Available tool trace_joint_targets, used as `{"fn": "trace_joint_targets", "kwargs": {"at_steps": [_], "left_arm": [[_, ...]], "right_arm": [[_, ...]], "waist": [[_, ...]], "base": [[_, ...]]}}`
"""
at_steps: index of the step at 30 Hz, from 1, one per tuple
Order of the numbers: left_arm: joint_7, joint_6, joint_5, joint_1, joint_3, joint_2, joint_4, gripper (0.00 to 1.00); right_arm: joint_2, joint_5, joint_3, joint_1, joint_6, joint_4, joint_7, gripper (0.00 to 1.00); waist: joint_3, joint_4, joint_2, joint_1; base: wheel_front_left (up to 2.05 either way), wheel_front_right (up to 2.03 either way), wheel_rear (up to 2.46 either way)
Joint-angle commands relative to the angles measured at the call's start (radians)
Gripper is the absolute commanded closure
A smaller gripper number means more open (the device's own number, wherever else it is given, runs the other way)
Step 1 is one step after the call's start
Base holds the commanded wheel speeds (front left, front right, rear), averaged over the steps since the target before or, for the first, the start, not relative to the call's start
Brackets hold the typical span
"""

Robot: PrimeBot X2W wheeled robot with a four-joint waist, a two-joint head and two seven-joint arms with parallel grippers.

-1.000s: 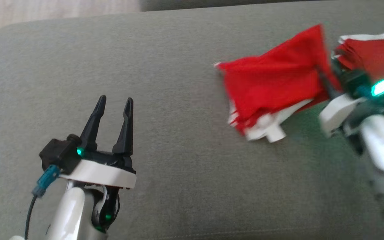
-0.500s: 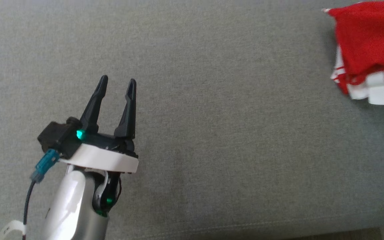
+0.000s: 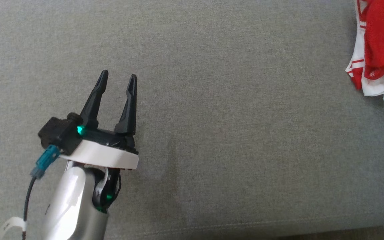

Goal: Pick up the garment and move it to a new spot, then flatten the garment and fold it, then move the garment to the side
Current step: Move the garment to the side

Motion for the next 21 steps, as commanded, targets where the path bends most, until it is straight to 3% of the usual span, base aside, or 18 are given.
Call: {"fn": "trace_joint_targets", "kwargs": {"at_steps": [1, 10, 21], "left_arm": [[-0.005, -0.005, 0.009, -0.036, 0.036, 0.007, -0.026, 0.0], [-0.005, -0.006, 0.012, -0.031, 0.049, 0.007, -0.017, 0.0], [-0.005, -0.006, -0.013, 0.034, 0.091, 0.007, -0.039, 0.0]], "right_arm": [[-0.013, -0.015, -0.026, -0.016, -0.001, -0.019, -0.005, 0.0], [0.055, -0.062, -0.097, 0.001, -0.001, -0.061, -0.06, 0.0], [0.301, 0.058, -0.061, 0.121, -0.001, -0.307, -0.184, 0.0]], "waist": [[0.0, -0.002, 0.0, -0.0001], [-0.044, -0.011, 0.0, -0.0001], [-0.197, -0.007, 0.0, -0.0001]], "base": [[0.0, 0.0, 0.0], [0.0, 0.0, 0.0], [0.0, 0.0, 0.0]]}}
